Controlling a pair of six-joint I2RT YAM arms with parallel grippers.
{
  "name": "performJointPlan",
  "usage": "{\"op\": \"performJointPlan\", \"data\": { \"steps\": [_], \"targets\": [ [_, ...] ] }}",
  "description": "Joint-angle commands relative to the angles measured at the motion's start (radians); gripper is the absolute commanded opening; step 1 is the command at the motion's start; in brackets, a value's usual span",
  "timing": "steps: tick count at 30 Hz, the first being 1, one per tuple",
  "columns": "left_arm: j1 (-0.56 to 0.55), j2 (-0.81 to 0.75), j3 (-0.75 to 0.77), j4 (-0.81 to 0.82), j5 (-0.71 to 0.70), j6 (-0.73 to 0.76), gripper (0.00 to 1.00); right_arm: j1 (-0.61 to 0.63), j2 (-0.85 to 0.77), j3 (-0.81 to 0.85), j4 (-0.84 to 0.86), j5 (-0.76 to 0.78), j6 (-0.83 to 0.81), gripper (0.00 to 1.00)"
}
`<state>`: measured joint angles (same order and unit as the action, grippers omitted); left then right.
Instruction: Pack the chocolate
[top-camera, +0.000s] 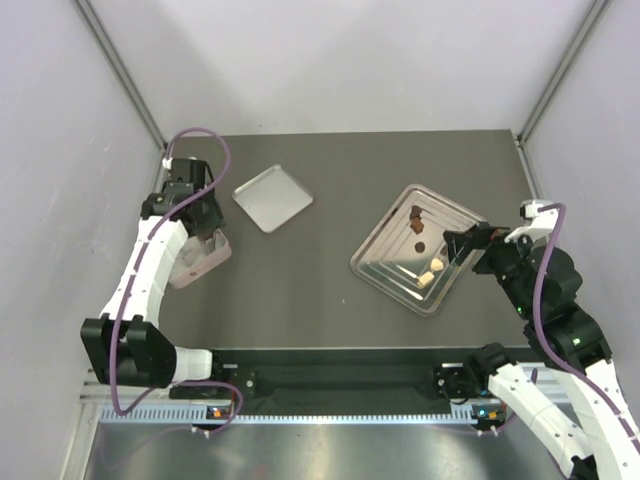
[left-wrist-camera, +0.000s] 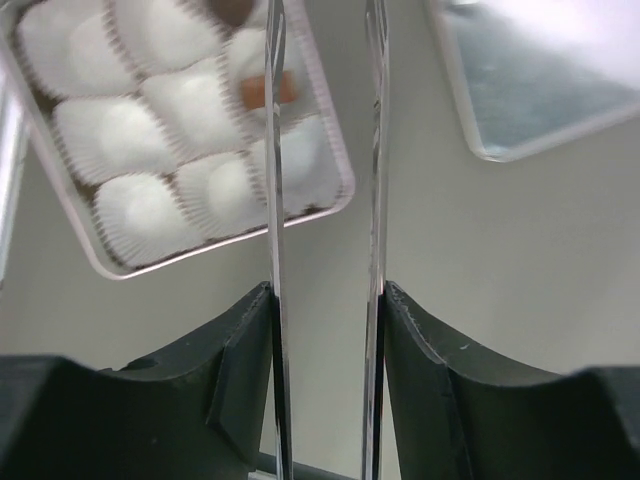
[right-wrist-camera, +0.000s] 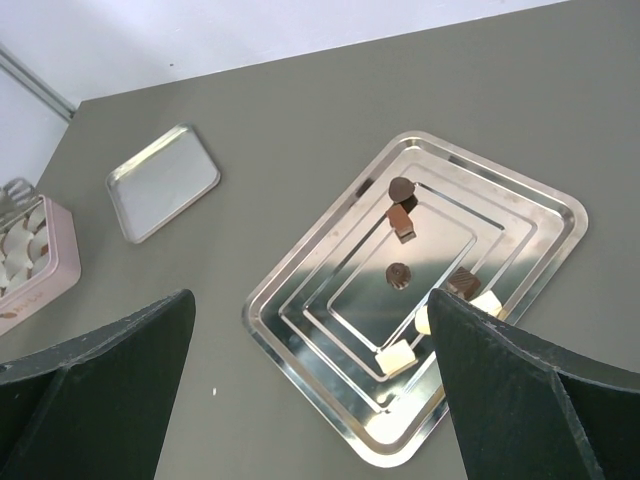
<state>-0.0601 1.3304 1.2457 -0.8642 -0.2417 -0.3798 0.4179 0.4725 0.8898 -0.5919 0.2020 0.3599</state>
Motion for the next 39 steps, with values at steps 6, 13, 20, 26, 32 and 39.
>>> {"op": "performJointPlan", "data": {
  "steps": [6, 13, 20, 26, 32, 39],
  "targets": [
    [-0.249, -0.008, 0.169, -0.004, 0.115, 0.045, 0.49, 0.013, 0.023, 0.014, 0.04, 0.002, -0.002, 1.0],
    [-0.523, 0.075, 0.15, 0.138, 0.143, 0.016, 0.49, 0.015, 0.021, 0.026, 0.032, 0.014, -0.006, 1.0],
    [-0.75, 0.246, 0.175, 0.272, 0.166, 0.009, 0.49, 0.015, 0.021, 0.034, 0.017, 0.03, -0.007, 1.0],
    [-0.905, 0.387, 0.233, 0.294, 0.199, 0.058, 0.52, 0.015, 0.021, 0.041, 0.01, 0.039, -0.012, 1.0],
    [-1.014, 0.458, 0.262, 0.34, 0.205, 0.071, 0.53, 0.015, 0.012, 0.046, 0.004, 0.06, -0.022, 0.99],
    [-1.044, 0.495, 0.288, 0.379, 0.226, 0.065, 0.54, 0.015, 0.008, 0.043, 0.003, 0.065, -0.027, 1.0]
  ]
}}
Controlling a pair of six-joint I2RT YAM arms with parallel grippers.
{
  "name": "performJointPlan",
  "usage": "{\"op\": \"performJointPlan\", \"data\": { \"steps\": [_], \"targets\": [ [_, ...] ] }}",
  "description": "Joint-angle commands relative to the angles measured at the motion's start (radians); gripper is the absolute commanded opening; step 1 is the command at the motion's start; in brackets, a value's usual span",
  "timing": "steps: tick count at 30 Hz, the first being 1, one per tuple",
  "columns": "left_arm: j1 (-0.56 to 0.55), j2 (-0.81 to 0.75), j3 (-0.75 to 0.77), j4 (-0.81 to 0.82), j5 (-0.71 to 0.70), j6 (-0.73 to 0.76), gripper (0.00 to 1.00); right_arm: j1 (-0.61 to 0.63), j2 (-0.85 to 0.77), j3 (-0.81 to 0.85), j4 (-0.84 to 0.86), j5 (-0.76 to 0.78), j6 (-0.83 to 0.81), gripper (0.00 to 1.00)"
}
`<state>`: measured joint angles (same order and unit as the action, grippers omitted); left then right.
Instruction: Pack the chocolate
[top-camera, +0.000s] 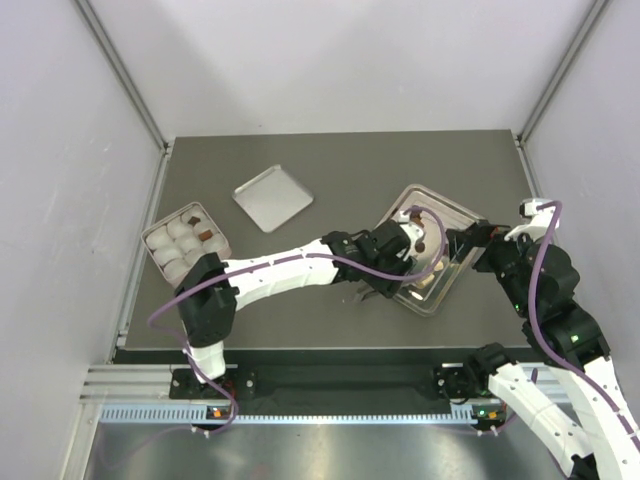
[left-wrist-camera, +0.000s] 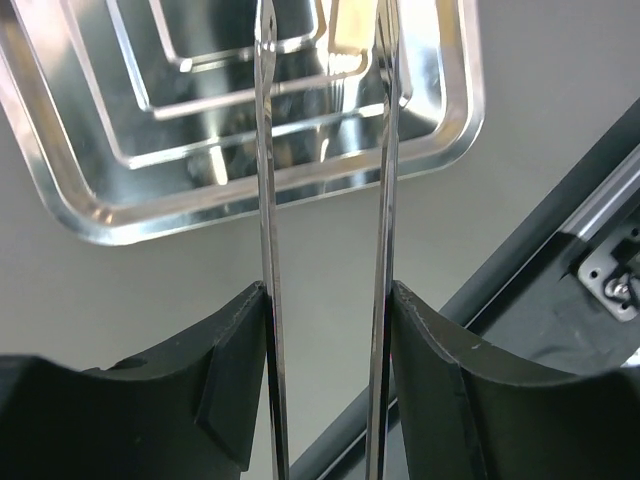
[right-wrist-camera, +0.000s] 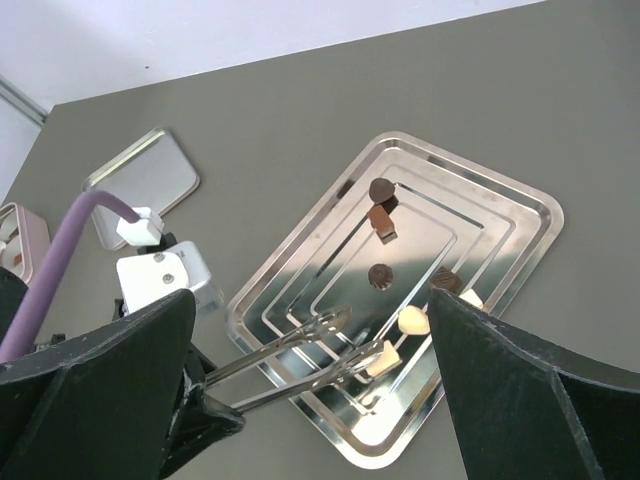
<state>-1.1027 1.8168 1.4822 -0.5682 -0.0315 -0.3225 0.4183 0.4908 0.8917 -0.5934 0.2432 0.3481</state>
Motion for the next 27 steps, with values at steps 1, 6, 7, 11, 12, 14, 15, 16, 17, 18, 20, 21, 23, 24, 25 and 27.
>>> {"op": "performJointPlan", "data": {
  "steps": [1, 6, 7, 11, 12, 14, 15, 16, 17, 18, 20, 21, 23, 24, 25, 27],
  "targets": [
    [-0.003, 0.015, 0.055, 0.083, 0.018, 0.007, 0.54, 0.014, -0.012, 0.039, 0.003, 0.027, -0.015, 1.0],
    [-0.011, 0.041, 0.064, 0.085, 0.027, 0.005, 0.54, 0.014, -0.017, 0.038, 0.0, 0.031, -0.02, 1.0],
    [-0.011, 0.042, 0.063, 0.085, 0.027, 0.003, 0.54, 0.014, -0.018, 0.039, 0.0, 0.033, -0.02, 1.0],
    [-0.019, 0.058, 0.061, 0.085, 0.027, 0.0, 0.54, 0.014, -0.02, 0.038, -0.003, 0.034, -0.02, 1.0],
    [-0.023, 0.062, 0.059, 0.085, 0.027, 0.0, 0.54, 0.014, -0.02, 0.038, -0.002, 0.034, -0.02, 1.0],
    [-0.025, 0.071, 0.059, 0.085, 0.027, 0.0, 0.54, 0.014, -0.018, 0.038, 0.0, 0.034, -0.02, 1.0],
    [-0.028, 0.075, 0.059, 0.085, 0.027, 0.0, 0.54, 0.014, -0.017, 0.038, 0.0, 0.033, -0.02, 1.0],
    [-0.029, 0.078, 0.059, 0.087, 0.025, 0.0, 0.53, 0.014, -0.017, 0.038, -0.002, 0.034, -0.018, 1.0],
    [-0.031, 0.085, 0.059, 0.088, 0.024, 0.0, 0.53, 0.014, -0.017, 0.038, -0.002, 0.034, -0.018, 1.0],
    [-0.032, 0.087, 0.058, 0.087, 0.021, 0.0, 0.53, 0.014, -0.017, 0.038, -0.002, 0.034, -0.018, 1.0],
    [-0.034, 0.098, 0.058, 0.087, 0.016, -0.001, 0.52, 0.014, -0.018, 0.039, -0.002, 0.034, -0.018, 1.0],
    [-0.034, 0.101, 0.058, 0.085, 0.009, -0.004, 0.52, 0.014, -0.02, 0.038, -0.002, 0.034, -0.017, 1.0],
    [-0.036, 0.104, 0.056, 0.085, 0.007, -0.006, 0.52, 0.014, -0.021, 0.038, -0.002, 0.034, -0.015, 1.0],
    [-0.036, 0.107, 0.055, 0.087, 0.001, -0.007, 0.51, 0.013, -0.023, 0.038, -0.002, 0.034, -0.014, 1.0],
    [-0.036, 0.107, 0.055, 0.085, -0.002, -0.009, 0.51, 0.013, -0.023, 0.036, -0.002, 0.034, -0.014, 1.0],
    [-0.037, 0.107, 0.055, 0.087, -0.001, -0.01, 0.49, 0.014, -0.023, 0.033, -0.002, 0.033, -0.011, 1.0]
  ]
}}
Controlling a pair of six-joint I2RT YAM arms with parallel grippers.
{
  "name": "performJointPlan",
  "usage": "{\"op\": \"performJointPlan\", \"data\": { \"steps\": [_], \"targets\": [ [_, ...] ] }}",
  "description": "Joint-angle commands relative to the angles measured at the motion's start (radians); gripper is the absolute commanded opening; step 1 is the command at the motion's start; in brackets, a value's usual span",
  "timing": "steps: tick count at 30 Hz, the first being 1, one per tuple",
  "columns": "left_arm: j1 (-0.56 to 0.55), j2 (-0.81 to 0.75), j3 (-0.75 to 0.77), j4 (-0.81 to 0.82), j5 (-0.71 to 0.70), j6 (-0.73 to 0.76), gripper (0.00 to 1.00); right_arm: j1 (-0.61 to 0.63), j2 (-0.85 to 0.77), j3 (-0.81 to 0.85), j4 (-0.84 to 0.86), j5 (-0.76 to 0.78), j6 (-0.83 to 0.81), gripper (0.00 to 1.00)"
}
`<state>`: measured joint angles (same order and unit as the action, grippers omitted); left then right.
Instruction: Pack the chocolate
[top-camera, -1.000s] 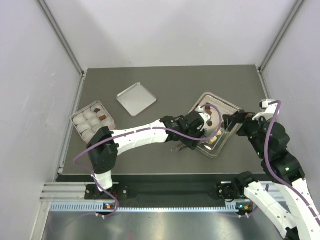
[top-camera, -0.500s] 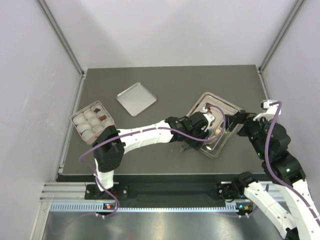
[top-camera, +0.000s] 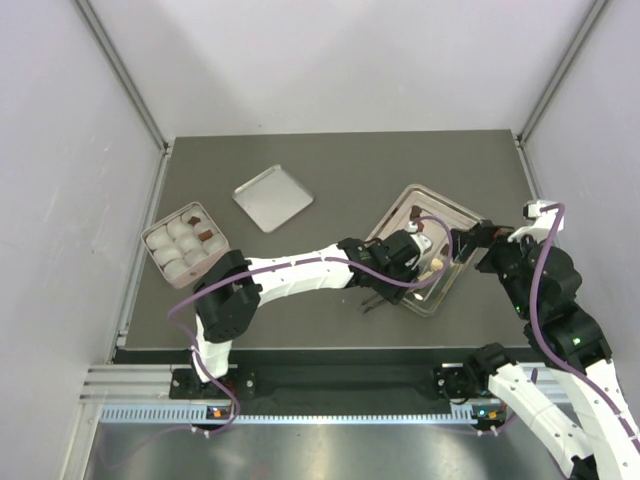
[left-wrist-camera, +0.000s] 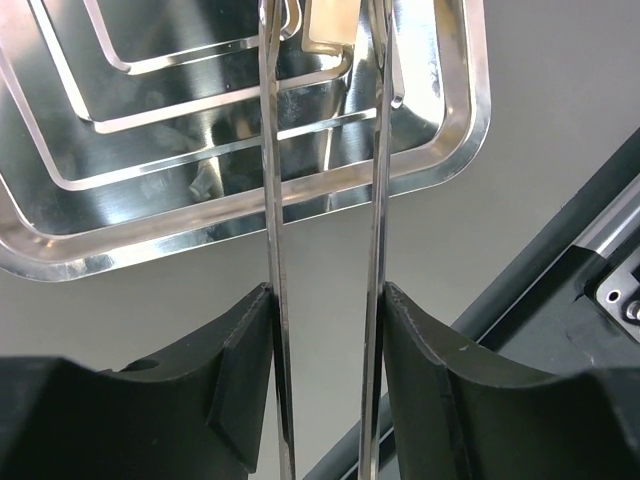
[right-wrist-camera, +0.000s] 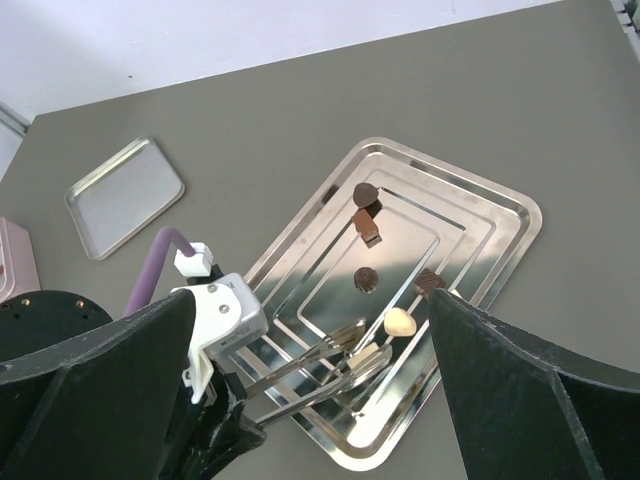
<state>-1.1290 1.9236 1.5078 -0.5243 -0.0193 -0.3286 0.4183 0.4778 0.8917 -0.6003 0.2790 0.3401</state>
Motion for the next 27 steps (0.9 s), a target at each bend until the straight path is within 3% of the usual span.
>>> {"op": "performJointPlan", "data": {
  "steps": [1, 10, 18, 27],
  "targets": [
    [-0.011, 0.0, 0.029, 0.041, -0.013, -0.004, 0.48, 0.014, -0.01, 0.035, 0.005, -0.004, -0.004, 1.0],
    [-0.009, -0.052, 0.034, 0.017, 0.012, -0.043, 0.4, 0.014, -0.01, 0.03, 0.005, -0.006, -0.001, 1.0],
    [-0.005, -0.097, 0.11, -0.098, -0.138, -0.089, 0.35, 0.013, -0.018, 0.033, 0.005, -0.011, 0.0, 1.0],
    [0.147, -0.239, 0.115, -0.2, -0.206, -0.116, 0.36, 0.014, -0.021, 0.029, 0.005, -0.02, 0.007, 1.0]
  ]
}}
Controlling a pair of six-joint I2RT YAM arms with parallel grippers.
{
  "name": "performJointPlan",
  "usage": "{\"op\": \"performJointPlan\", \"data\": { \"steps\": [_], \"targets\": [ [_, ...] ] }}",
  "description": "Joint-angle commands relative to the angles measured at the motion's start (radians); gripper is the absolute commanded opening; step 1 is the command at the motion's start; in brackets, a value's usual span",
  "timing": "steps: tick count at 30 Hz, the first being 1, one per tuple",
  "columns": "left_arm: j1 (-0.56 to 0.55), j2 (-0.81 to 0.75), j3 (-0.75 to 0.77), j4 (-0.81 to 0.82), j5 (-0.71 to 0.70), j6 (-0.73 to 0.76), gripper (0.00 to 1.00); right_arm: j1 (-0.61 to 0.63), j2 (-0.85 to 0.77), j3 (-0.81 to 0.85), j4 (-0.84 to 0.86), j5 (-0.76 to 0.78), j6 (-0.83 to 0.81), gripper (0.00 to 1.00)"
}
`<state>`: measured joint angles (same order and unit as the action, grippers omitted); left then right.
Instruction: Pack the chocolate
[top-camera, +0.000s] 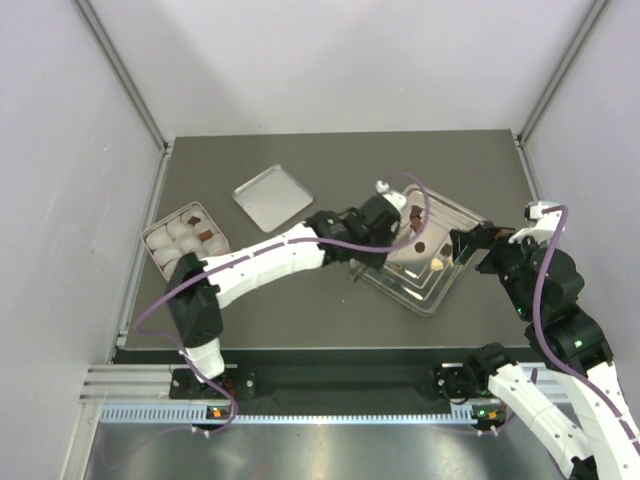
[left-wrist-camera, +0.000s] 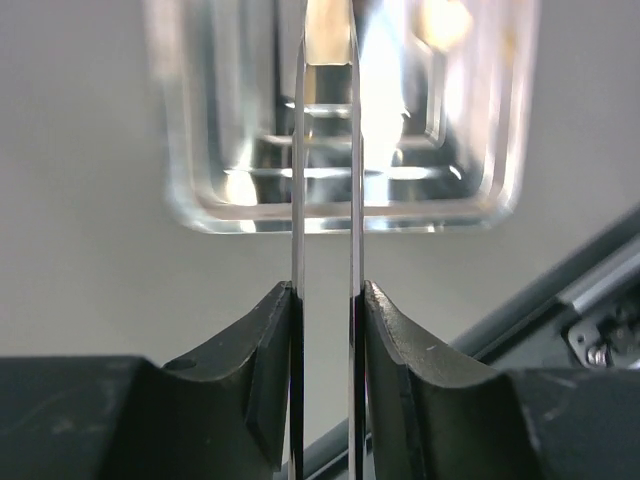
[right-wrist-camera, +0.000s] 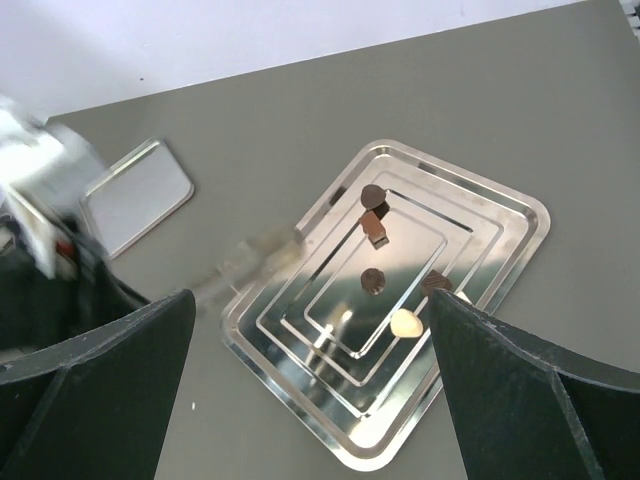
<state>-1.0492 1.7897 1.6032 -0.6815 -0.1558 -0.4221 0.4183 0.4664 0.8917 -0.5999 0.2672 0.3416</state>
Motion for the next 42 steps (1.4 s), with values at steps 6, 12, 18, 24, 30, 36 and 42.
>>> {"op": "performJointPlan", "data": {
  "steps": [6, 12, 18, 24, 30, 36, 42],
  "targets": [
    [0.285, -0.271, -0.094, -0.067, -0.062, -0.053, 0.36, 0.014, -0.005, 0.027, 0.005, -0.016, 0.005, 1.0],
    [0.529, -0.45, -0.19, -0.133, -0.06, -0.063, 0.37, 0.014, 0.014, 0.026, 0.025, -0.019, -0.003, 1.0],
    [0.748, -0.547, -0.287, -0.205, -0.03, -0.063, 0.37, 0.014, 0.023, 0.015, 0.041, -0.039, -0.001, 1.0],
    [0.86, -0.602, -0.382, -0.237, -0.002, -0.076, 0.37, 0.014, 0.025, 0.004, 0.049, -0.045, -0.001, 1.0],
    [0.885, -0.622, -0.417, -0.283, -0.06, -0.083, 0.36, 0.013, 0.017, 0.001, 0.049, -0.048, -0.012, 1.0],
    [0.891, -0.633, -0.442, -0.291, -0.12, -0.086, 0.36, 0.014, 0.014, 0.009, 0.051, -0.06, -0.015, 1.0],
    [0.894, -0.636, -0.462, -0.294, -0.146, -0.087, 0.36, 0.014, 0.005, 0.012, 0.049, -0.063, -0.015, 1.0]
  ]
}}
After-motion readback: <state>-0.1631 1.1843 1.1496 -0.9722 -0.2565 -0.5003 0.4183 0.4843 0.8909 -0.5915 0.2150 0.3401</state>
